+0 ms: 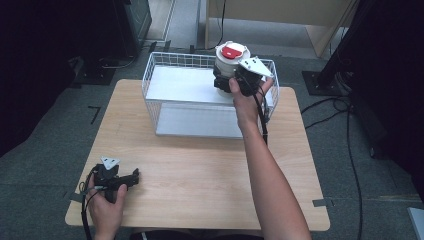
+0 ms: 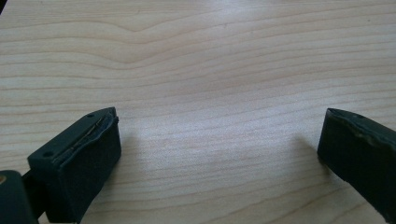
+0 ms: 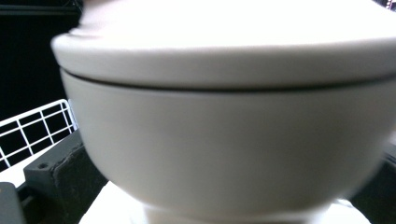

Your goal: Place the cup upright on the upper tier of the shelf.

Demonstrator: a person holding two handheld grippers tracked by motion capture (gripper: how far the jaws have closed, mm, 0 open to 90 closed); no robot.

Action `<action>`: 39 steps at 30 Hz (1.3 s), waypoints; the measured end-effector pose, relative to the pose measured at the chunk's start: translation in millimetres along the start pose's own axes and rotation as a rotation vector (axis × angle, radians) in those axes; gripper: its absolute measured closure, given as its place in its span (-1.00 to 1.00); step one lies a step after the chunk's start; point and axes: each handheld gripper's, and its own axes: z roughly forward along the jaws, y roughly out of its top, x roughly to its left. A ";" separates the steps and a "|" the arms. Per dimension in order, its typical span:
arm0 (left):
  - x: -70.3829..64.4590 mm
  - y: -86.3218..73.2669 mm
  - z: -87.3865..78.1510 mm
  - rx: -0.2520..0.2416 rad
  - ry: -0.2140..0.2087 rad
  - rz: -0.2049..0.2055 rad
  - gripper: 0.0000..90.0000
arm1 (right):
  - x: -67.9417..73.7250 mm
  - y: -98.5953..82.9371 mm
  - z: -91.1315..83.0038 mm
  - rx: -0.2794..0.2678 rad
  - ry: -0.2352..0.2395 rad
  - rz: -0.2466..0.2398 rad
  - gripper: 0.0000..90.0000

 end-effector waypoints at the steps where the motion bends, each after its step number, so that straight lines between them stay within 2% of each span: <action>1: 0.0 0.0 0.0 0.000 0.000 0.000 -1.00 | -0.7 -0.6 -0.6 0.002 0.001 -0.002 -1.00; 11: 0.2 0.0 -0.1 0.002 0.000 0.002 -1.00 | -6.3 -18.5 -11.7 0.017 0.005 0.013 -1.00; 17: 0.1 0.0 0.0 0.001 0.000 0.001 -1.00 | -11.7 -30.5 -24.8 0.032 0.009 0.022 -1.00; 25: 0.1 0.4 0.1 0.003 -0.002 0.007 -1.00 | -14.4 -40.8 -42.7 0.034 0.038 0.011 -1.00; 30: 0.0 0.4 0.2 0.000 -0.002 0.005 -1.00 | -12.7 -48.8 -55.1 0.038 0.057 -0.013 -1.00; 39: 0.0 0.3 0.2 0.000 -0.002 0.005 -1.00 | -17.8 -60.9 -71.8 0.042 0.054 -0.014 -1.00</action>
